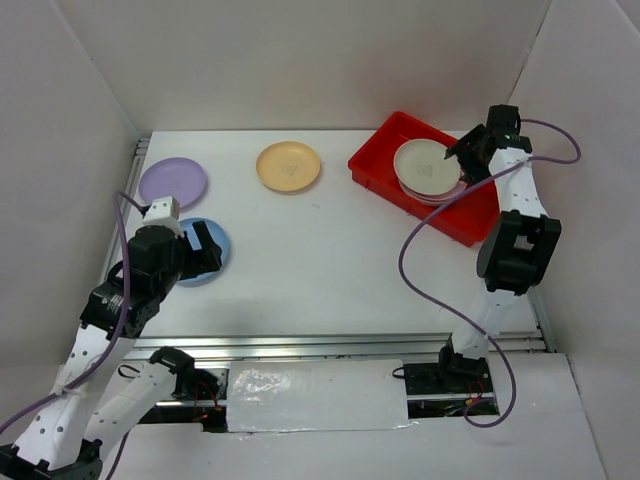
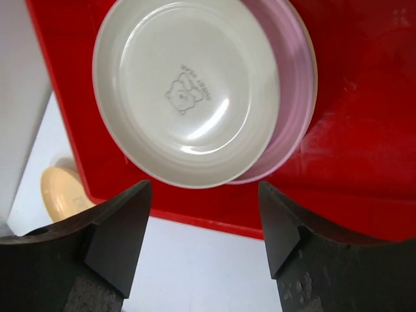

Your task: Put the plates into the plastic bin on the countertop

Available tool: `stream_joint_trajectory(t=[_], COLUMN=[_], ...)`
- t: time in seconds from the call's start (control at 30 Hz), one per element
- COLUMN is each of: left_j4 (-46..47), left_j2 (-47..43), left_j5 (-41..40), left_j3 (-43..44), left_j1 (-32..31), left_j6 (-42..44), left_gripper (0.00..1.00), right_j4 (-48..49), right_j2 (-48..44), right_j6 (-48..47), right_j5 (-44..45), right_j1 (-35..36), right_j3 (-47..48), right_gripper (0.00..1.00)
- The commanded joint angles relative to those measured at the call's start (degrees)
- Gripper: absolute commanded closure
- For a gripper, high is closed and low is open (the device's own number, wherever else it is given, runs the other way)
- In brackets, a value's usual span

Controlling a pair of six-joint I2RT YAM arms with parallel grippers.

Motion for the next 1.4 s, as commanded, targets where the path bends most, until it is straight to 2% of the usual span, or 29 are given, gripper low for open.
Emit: stream_joint_trajectory(t=[0.0, 0.13, 0.17, 0.2, 0.23, 0.27, 0.4, 0.5, 0.6, 0.77, 0.83, 1.03, 1.13, 1.2, 1.33, 1.37], left_j4=[2.3, 1.4, 0.9, 2.0, 3.6, 5.7, 13.3, 22.7, 32.5, 50.8, 52.8, 50.3, 46.5, 40.3, 27.9, 26.0], left_j2=[1.5, 5.2, 6.4, 7.5, 10.0, 11.5, 23.1, 31.0, 38.5, 52.0, 58.6, 74.3, 79.7, 83.9, 90.7, 93.1], left_j5=[0.9, 2.2, 2.5, 4.1, 9.1, 11.1, 11.6, 11.9, 11.3, 15.6, 16.5, 12.2, 9.9, 8.0, 2.0, 0.9], left_j3=[0.4, 2.2, 2.6, 2.6, 2.2, 2.0, 2.6, 2.9, 3.1, 4.4, 7.9, 20.4, 27.1, 33.3, 44.9, 48.6], left_j1=[0.2, 0.1, 0.2, 0.1, 0.2, 0.1, 0.4, 1.8, 3.7, 7.8, 8.3, 10.0, 10.0, 9.8, 9.3, 9.0], left_j6=[0.6, -0.9, -2.6, -5.1, -5.7, -6.5, -12.9, -15.1, -18.4, -23.4, -23.9, -25.7, -25.4, -25.4, -25.9, -25.7], left_gripper=[0.01, 0.01, 0.01, 0.01, 0.01, 0.01, 0.01, 0.01, 0.01, 0.01, 0.01, 0.01, 0.01, 0.02, 0.19, 0.28], right_j4=[0.4, 5.5, 6.2, 9.1, 10.9, 12.4, 20.3, 28.6, 33.7, 40.2, 40.4, 43.3, 41.7, 41.2, 39.7, 39.6], right_j2=[-12.8, -25.0, -27.6, -32.2, -34.2, -36.2, -44.6, -50.6, -54.3, -58.7, -60.0, -66.9, -69.0, -70.2, -71.4, -71.8], right_j6=[1.0, 0.0, -0.2, -0.8, -1.0, -0.8, 1.5, 3.8, 6.0, 7.6, 8.4, 10.8, 10.8, 10.6, 10.6, 10.6], right_j5=[2.0, 0.0, -0.4, -1.0, -2.2, -2.8, -10.0, -15.1, -18.3, -23.0, -23.8, -22.4, -21.2, -20.5, -19.5, -19.6], right_j1=[0.9, 3.4, 4.4, 6.6, 7.8, 8.9, 14.6, 18.4, 23.1, 30.8, 32.8, 38.0, 39.4, 40.2, 40.9, 41.0], right_j3=[-1.8, -13.2, -15.3, -17.9, -23.9, -26.5, -42.1, -53.5, -60.6, -67.3, -70.0, -76.1, -77.4, -78.0, -78.1, -78.4], right_gripper=[0.26, 0.25, 0.18, 0.18, 0.18, 0.14, 0.14, 0.14, 0.13, 0.13, 0.13, 0.13, 0.13, 0.13, 0.13, 0.13])
